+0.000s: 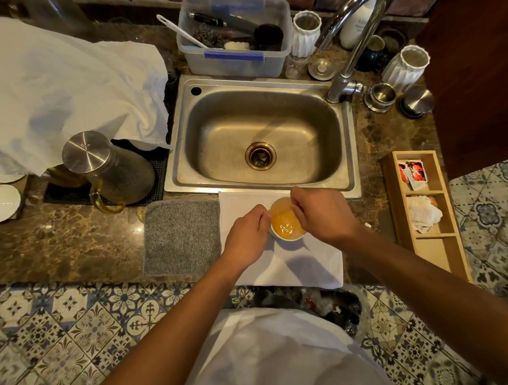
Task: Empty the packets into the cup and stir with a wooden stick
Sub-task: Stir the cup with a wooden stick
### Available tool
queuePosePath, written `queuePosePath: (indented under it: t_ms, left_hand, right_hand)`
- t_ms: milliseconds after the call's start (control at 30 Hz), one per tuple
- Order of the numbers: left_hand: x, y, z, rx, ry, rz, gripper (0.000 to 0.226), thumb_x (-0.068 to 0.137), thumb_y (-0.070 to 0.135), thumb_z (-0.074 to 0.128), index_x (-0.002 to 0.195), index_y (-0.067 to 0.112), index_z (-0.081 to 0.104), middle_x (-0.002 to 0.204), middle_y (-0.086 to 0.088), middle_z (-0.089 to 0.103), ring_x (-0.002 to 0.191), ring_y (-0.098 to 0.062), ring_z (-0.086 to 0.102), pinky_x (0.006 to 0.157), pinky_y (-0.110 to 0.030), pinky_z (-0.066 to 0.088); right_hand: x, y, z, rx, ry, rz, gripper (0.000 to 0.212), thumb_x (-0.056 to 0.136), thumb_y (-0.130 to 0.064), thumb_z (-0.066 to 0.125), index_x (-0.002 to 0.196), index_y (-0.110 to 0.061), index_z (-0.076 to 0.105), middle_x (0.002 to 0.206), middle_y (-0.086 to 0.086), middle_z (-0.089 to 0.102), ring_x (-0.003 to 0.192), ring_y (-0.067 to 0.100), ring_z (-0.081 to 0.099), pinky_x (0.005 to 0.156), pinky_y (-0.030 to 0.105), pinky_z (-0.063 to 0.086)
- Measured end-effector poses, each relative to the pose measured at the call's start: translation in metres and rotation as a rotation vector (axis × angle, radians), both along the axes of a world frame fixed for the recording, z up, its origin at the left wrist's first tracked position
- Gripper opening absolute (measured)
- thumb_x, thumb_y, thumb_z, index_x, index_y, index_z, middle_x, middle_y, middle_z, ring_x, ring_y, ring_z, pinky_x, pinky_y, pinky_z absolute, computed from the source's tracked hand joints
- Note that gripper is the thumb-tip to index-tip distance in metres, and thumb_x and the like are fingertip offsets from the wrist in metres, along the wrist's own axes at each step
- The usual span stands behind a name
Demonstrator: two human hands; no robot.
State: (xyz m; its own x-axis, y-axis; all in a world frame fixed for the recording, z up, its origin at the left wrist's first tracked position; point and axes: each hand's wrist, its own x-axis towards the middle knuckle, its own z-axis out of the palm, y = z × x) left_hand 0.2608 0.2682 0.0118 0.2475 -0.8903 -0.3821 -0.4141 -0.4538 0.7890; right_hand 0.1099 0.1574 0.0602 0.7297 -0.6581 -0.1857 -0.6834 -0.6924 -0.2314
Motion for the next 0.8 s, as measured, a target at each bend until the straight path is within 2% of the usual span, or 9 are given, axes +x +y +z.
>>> queuePosePath:
  t_ms: [200, 400, 500, 667, 800]
  left_hand:
    - [-0.001, -0.001, -0.003, -0.006, 0.012, 0.011, 0.023, 0.107, 0.029, 0.04, 0.089, 0.022, 0.051, 0.076, 0.0, 0.06, 0.074, -0.024, 0.058, 0.069, -0.039, 0.047]
    - [0.0, -0.002, -0.003, 0.002, 0.013, 0.021, 0.023, 0.106, 0.029, 0.04, 0.089, 0.021, 0.053, 0.076, -0.002, 0.061, 0.071, -0.022, 0.057, 0.068, -0.04, 0.047]
    - [0.0, -0.002, -0.001, 0.005, 0.027, 0.028, 0.025, 0.106, 0.029, 0.04, 0.091, 0.015, 0.055, 0.077, -0.003, 0.062, 0.071, -0.022, 0.057, 0.068, -0.04, 0.047]
    - [0.0, -0.002, -0.003, 0.006, 0.024, 0.029, 0.023, 0.106, 0.028, 0.041, 0.088, 0.019, 0.053, 0.075, -0.002, 0.06, 0.069, -0.021, 0.056, 0.066, -0.038, 0.045]
    - [0.0, -0.002, -0.003, 0.008, 0.022, 0.014, 0.024, 0.107, 0.029, 0.04, 0.089, 0.019, 0.053, 0.078, -0.002, 0.062, 0.07, -0.02, 0.056, 0.065, -0.036, 0.044]
  right_hand:
    - [-0.012, 0.013, -0.003, -0.033, 0.107, -0.012, 0.02, 0.103, -0.033, 0.048, 0.11, -0.018, 0.059, 0.094, 0.007, 0.074, 0.077, 0.03, 0.066, 0.06, 0.029, 0.037]
    - [-0.005, 0.013, -0.007, -0.008, 0.025, -0.142, 0.023, 0.104, -0.04, 0.048, 0.108, -0.02, 0.059, 0.095, 0.004, 0.074, 0.081, 0.027, 0.068, 0.067, 0.032, 0.051]
    - [0.0, 0.017, -0.009, 0.057, -0.011, -0.17, 0.023, 0.103, -0.039, 0.05, 0.106, -0.02, 0.061, 0.092, 0.004, 0.074, 0.082, 0.026, 0.067, 0.066, 0.03, 0.045]
    - [-0.005, 0.018, -0.008, 0.175, 0.03, -0.19, 0.02, 0.099, -0.042, 0.055, 0.099, -0.024, 0.062, 0.087, 0.003, 0.072, 0.08, 0.025, 0.066, 0.068, 0.034, 0.052]
    - [-0.02, 0.007, -0.001, 0.189, 0.092, -0.174, 0.017, 0.099, -0.037, 0.053, 0.096, -0.022, 0.061, 0.089, 0.006, 0.072, 0.08, 0.027, 0.065, 0.064, 0.034, 0.049]
